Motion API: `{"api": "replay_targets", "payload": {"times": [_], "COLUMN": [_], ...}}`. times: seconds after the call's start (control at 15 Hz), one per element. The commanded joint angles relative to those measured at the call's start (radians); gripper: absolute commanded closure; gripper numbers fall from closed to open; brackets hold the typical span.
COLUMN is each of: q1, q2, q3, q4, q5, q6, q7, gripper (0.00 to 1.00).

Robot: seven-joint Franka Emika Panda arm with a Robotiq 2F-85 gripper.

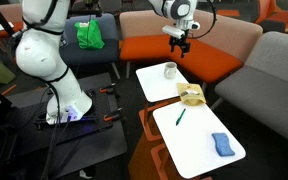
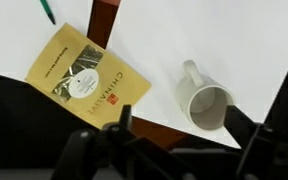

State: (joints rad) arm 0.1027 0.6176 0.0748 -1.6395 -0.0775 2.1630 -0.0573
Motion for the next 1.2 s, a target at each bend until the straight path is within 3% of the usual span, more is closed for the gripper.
{"api": "replay_targets", "payload": {"times": [0.0,0.27,0.6,0.67,1.13], "q1": [-0.01,-0.002,0.014,0.017,0.022], "q2": [0.113,0.219,0.339,0.299,0.329], "q3": [0.026,0.047,0.07,0.058,0.06], "q4": [0.156,0.254,0.39,0.308,0.362], "q5": [0.032,0.036,0.04,0.03,0.03], "q6": [-0.127,-0.205,-0.217,-0.151,-0.175], "q7": [-0.061,-0.121,-0.138,-0.114,-0.116], "gripper": [0.0,0.0,0.0,0.0,0.0]}}
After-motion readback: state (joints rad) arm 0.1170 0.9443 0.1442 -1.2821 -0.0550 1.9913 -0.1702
